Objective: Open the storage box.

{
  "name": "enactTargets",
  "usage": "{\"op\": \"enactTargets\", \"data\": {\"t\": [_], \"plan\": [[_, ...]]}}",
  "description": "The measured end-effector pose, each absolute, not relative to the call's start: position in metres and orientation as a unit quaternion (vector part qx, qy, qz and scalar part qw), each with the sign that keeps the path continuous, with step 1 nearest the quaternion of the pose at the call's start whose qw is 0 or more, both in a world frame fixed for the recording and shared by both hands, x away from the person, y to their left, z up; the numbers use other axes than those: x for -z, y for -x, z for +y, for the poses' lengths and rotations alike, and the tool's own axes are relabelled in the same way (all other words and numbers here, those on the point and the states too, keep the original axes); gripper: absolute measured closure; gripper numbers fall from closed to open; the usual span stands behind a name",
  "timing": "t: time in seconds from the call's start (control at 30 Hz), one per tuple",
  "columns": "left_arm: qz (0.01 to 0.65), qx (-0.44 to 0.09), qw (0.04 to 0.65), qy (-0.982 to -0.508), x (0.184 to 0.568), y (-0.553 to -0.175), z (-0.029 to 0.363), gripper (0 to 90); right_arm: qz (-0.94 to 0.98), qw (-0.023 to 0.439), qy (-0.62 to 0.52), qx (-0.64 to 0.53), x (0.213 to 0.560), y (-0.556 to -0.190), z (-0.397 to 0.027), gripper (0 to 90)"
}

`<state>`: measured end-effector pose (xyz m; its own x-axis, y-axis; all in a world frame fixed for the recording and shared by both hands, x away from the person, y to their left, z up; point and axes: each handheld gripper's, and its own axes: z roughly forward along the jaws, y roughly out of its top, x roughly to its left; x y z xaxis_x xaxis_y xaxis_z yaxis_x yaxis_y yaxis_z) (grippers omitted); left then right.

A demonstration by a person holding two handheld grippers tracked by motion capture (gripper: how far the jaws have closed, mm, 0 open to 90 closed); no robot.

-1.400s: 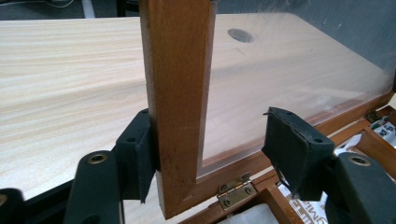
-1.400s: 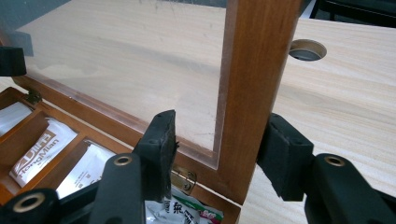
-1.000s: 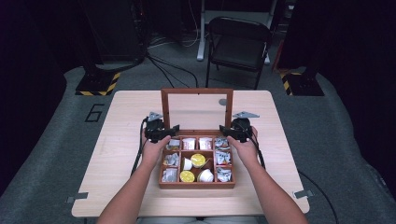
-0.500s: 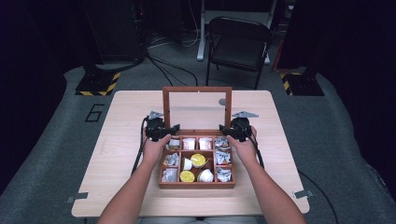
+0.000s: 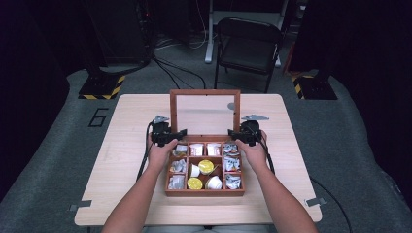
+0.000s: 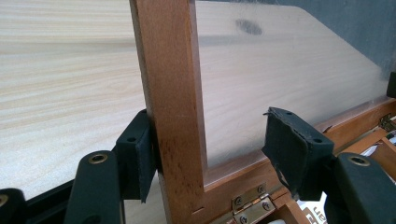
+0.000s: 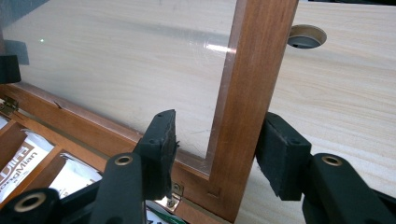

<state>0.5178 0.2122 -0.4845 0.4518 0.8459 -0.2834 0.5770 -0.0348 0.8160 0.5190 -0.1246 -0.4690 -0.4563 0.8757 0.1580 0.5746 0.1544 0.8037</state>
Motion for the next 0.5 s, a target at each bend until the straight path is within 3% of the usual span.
{"op": "enactTargets", "data": {"t": [0.5], "plan": [[0.523, -0.131, 0.478, -0.693, 0.4869, -0.5211, 0.2087, 33.3, 0.73, 0.166, -0.504, -0.431, 0.4719, -0.522, -0.1234, 46.1]]}}
